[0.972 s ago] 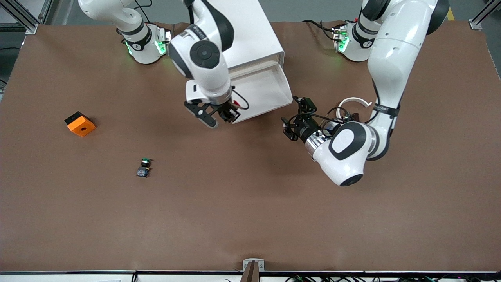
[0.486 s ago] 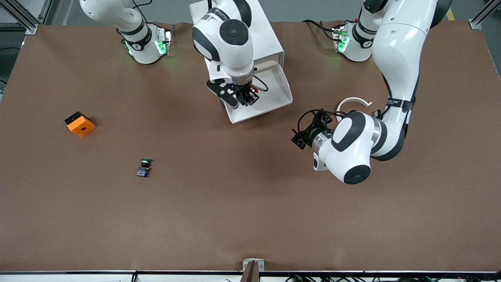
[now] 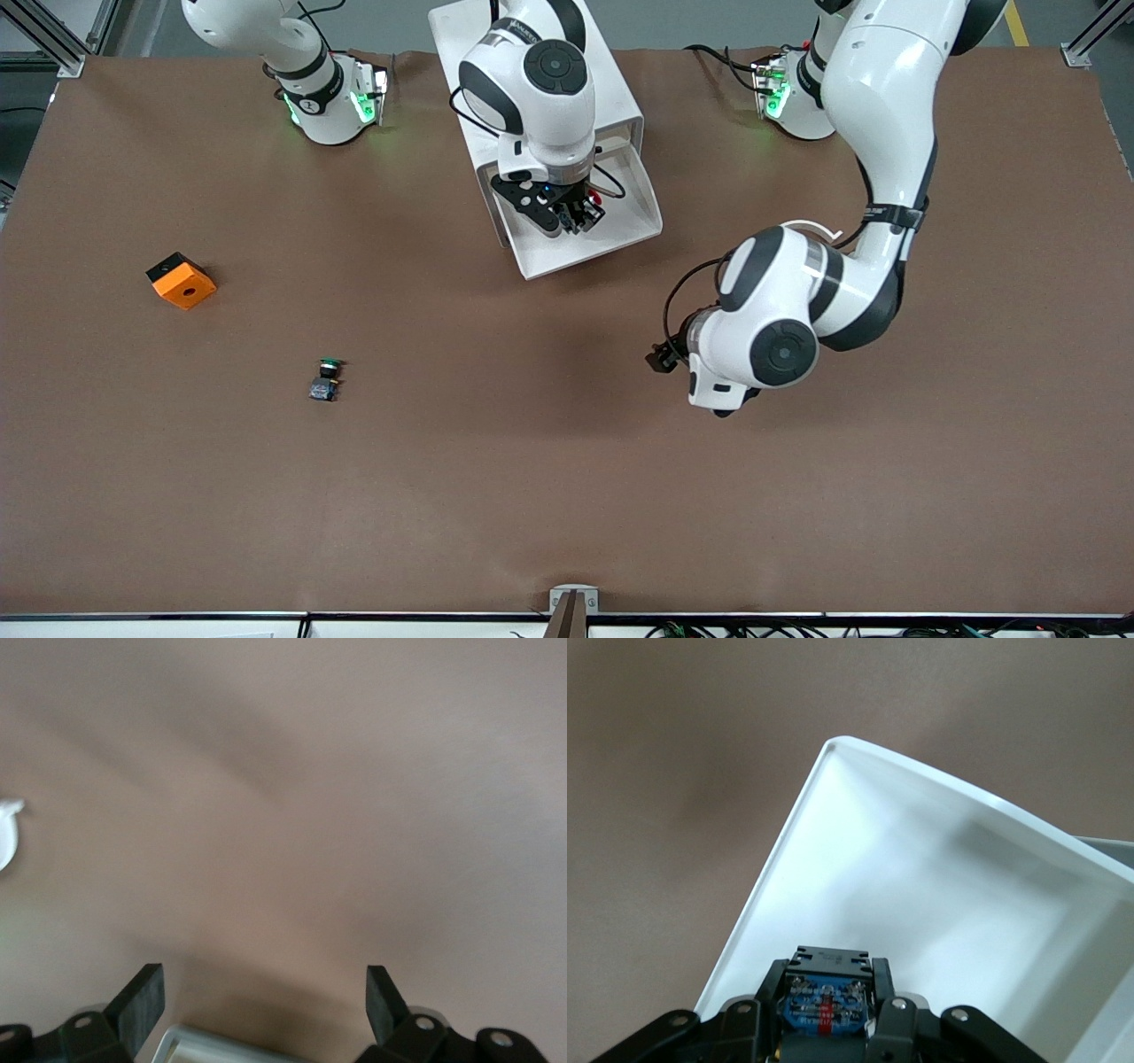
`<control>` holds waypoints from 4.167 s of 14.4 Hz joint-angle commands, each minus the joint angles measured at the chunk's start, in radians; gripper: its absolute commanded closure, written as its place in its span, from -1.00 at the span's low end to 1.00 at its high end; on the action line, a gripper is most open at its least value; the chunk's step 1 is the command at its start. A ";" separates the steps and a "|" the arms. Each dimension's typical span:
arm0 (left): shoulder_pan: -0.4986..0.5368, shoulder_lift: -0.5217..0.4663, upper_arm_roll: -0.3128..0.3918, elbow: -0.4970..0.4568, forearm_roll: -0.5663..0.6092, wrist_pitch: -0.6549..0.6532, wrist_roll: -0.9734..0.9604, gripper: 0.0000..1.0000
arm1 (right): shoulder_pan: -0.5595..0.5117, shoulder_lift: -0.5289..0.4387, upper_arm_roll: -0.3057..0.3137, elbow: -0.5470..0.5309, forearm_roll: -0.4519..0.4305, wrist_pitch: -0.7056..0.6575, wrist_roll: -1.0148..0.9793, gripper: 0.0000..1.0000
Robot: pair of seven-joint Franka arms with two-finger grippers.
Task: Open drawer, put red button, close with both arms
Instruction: 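Release the red button into the drawer while the left gripper withdraws, then push the drawer shut with the left gripper while the right gripper withdraws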
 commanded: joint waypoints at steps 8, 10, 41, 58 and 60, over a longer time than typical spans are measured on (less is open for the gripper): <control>-0.101 -0.042 0.001 -0.104 0.073 0.266 0.166 -1.00 | 0.039 0.061 -0.013 0.086 -0.002 0.008 0.080 -1.00; -0.124 -0.064 0.001 -0.148 0.073 0.271 0.165 -1.00 | 0.033 0.058 -0.017 0.106 0.000 0.004 0.071 -1.00; -0.178 -0.096 -0.256 -0.325 0.032 0.219 -0.039 -1.00 | -0.880 -0.115 -0.020 0.367 -0.085 -0.676 -1.548 -1.00; -0.194 -0.076 -0.269 -0.313 -0.033 0.222 -0.075 -1.00 | -0.993 -0.112 -0.022 0.413 -0.077 -0.701 -1.706 -1.00; -0.166 -0.087 -0.227 -0.288 -0.003 0.222 -0.075 -1.00 | -1.007 -0.115 -0.014 0.427 -0.086 -0.748 -1.704 -1.00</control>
